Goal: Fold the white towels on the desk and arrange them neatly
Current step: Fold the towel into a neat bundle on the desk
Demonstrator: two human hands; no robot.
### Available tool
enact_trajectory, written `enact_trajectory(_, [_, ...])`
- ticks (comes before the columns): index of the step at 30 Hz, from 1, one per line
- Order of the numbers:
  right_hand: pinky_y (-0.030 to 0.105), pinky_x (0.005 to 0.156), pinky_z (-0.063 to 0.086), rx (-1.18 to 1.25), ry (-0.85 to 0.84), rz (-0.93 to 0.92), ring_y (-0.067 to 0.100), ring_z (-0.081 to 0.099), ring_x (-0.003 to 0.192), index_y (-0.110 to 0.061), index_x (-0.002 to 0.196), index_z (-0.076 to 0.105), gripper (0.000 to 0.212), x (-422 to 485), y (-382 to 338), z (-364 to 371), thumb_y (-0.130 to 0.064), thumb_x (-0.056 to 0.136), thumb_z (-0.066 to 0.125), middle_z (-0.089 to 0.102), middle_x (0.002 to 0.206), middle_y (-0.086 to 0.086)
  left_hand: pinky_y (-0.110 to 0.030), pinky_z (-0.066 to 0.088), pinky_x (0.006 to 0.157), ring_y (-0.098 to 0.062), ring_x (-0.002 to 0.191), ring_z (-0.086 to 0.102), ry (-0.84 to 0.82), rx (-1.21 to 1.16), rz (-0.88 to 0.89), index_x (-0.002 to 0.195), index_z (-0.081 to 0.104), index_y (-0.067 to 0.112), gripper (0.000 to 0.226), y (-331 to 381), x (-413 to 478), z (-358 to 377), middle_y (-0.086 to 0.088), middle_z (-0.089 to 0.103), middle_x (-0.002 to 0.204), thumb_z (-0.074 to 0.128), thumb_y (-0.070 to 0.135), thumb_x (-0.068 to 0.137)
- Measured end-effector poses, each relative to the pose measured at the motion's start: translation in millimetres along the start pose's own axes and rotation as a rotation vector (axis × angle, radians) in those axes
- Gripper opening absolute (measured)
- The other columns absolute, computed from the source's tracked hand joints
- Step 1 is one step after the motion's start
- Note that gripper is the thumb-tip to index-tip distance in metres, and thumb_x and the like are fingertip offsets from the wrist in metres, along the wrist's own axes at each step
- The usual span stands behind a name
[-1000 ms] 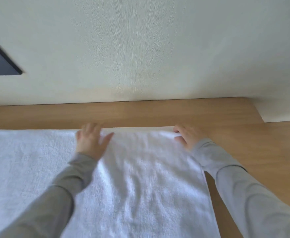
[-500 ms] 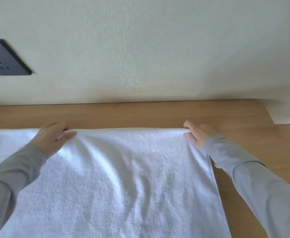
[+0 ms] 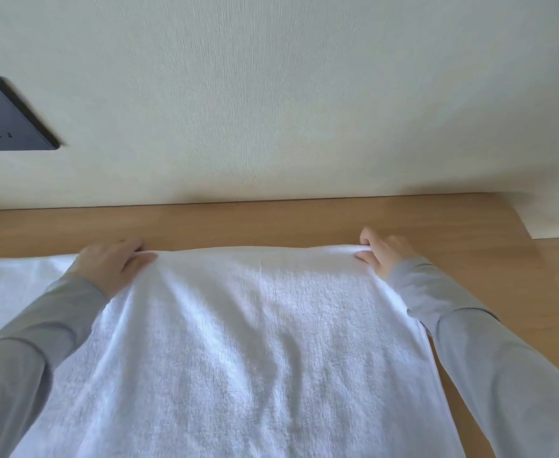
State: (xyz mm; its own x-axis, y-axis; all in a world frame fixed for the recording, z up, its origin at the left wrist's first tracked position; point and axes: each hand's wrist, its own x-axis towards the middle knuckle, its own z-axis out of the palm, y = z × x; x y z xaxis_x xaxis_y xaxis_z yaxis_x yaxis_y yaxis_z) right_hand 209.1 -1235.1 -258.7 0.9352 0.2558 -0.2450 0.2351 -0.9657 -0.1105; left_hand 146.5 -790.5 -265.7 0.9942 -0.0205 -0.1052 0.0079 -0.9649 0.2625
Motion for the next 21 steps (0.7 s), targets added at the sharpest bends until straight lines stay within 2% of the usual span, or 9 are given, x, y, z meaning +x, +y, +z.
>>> enact_trajectory(2, [0.027, 0.062, 0.034, 0.098, 0.046, 0.076, 0.022, 0.049, 0.070, -0.014, 0.096, 0.049, 0.028, -2, -2, 2, -0.038, 0.087, 0.059, 0.053, 0.075, 0.003, -0.032, 0.028, 0.054, -0.025, 0.058, 0.045, -0.015, -0.011, -0.035, 0.062, 0.033, 0.024, 0.037, 0, -1, 0, 0.000, 0.045, 0.058, 0.056, 0.033, 0.090])
enact_trajectory(5, [0.022, 0.071, 0.035, 0.482, 0.151, 0.317, 0.017, 0.052, 0.081, -0.013, 0.096, 0.060, 0.034, -9, -2, 3, -0.035, 0.074, 0.075, 0.055, 0.086, -0.001, -0.034, 0.033, 0.060, -0.027, 0.065, 0.051, -0.083, 0.003, -0.086, 0.062, 0.037, 0.024, 0.037, 8, 0, -2, -0.001, 0.052, 0.062, 0.049, 0.043, 0.091])
enact_trajectory(8, [0.016, 0.072, 0.038, 0.780, 0.168, 0.417, 0.015, 0.053, 0.090, -0.009, 0.103, 0.063, 0.031, -19, 3, 4, -0.019, 0.076, 0.074, 0.057, 0.095, 0.002, -0.037, 0.036, 0.082, -0.026, 0.090, 0.056, -0.045, 0.037, -0.071, 0.085, 0.057, 0.022, 0.025, 34, 1, -3, 0.003, 0.061, 0.086, 0.046, 0.044, 0.092])
enact_trajectory(10, [0.006, 0.063, 0.040, 0.935, 0.202, 0.451, 0.012, 0.055, 0.081, -0.003, 0.106, 0.062, 0.030, -25, 3, 6, -0.005, 0.078, 0.071, 0.057, 0.092, 0.005, -0.038, 0.038, 0.086, -0.027, 0.095, 0.058, 0.016, -0.099, -0.044, 0.096, 0.064, 0.016, 0.024, 65, 4, 1, -0.001, 0.064, 0.096, 0.051, 0.036, 0.092])
enact_trajectory(11, [0.007, 0.064, 0.042, 0.990, 0.226, 0.486, 0.013, 0.055, 0.080, -0.002, 0.108, 0.062, 0.031, -28, 2, 8, -0.003, 0.078, 0.070, 0.057, 0.091, 0.006, -0.038, 0.040, 0.086, -0.028, 0.097, 0.058, 0.023, -0.178, -0.030, 0.100, 0.066, 0.014, 0.023, 85, 7, 3, -0.004, 0.065, 0.100, 0.051, 0.031, 0.093])
enact_trajectory(13, [0.020, 0.074, 0.043, 1.068, 0.290, 0.554, 0.017, 0.053, 0.086, 0.000, 0.108, 0.061, 0.031, -33, -3, 12, -0.001, 0.078, 0.069, 0.057, 0.093, 0.009, -0.036, 0.042, 0.089, -0.028, 0.102, 0.058, -0.033, -0.314, 0.006, 0.109, 0.065, 0.013, 0.025, 128, 18, 12, -0.005, 0.064, 0.111, 0.049, 0.025, 0.095])
enact_trajectory(16, [0.030, 0.071, 0.043, 1.132, 0.433, 0.550, 0.020, 0.054, 0.080, -0.003, 0.090, 0.062, 0.018, -41, -13, 14, 0.006, 0.076, 0.067, 0.059, 0.081, 0.008, -0.031, 0.041, 0.093, -0.028, 0.107, 0.057, -0.145, -0.443, 0.044, 0.114, 0.065, 0.015, 0.026, 197, 42, 29, -0.004, 0.060, 0.120, 0.047, 0.021, 0.096])
enact_trajectory(19, [0.027, 0.069, 0.045, 1.030, 0.540, 0.483, 0.017, 0.056, 0.076, -0.016, 0.081, 0.062, 0.025, -54, -21, 15, 0.007, 0.074, 0.066, 0.060, 0.073, -0.006, -0.026, 0.043, 0.088, -0.024, 0.104, 0.058, -0.230, -0.536, 0.028, 0.106, 0.069, 0.019, 0.022, 256, 66, 44, -0.003, 0.064, 0.114, 0.052, 0.018, 0.092])
enact_trajectory(21, [0.020, 0.063, 0.044, 0.932, 0.574, 0.447, 0.014, 0.056, 0.071, -0.015, 0.079, 0.064, 0.023, -61, -29, 17, 0.008, 0.073, 0.065, 0.060, 0.071, -0.010, -0.029, 0.047, 0.090, -0.022, 0.103, 0.059, -0.329, -0.495, 0.019, 0.100, 0.070, 0.021, 0.019, 283, 81, 50, -0.003, 0.066, 0.109, 0.055, 0.019, 0.089])
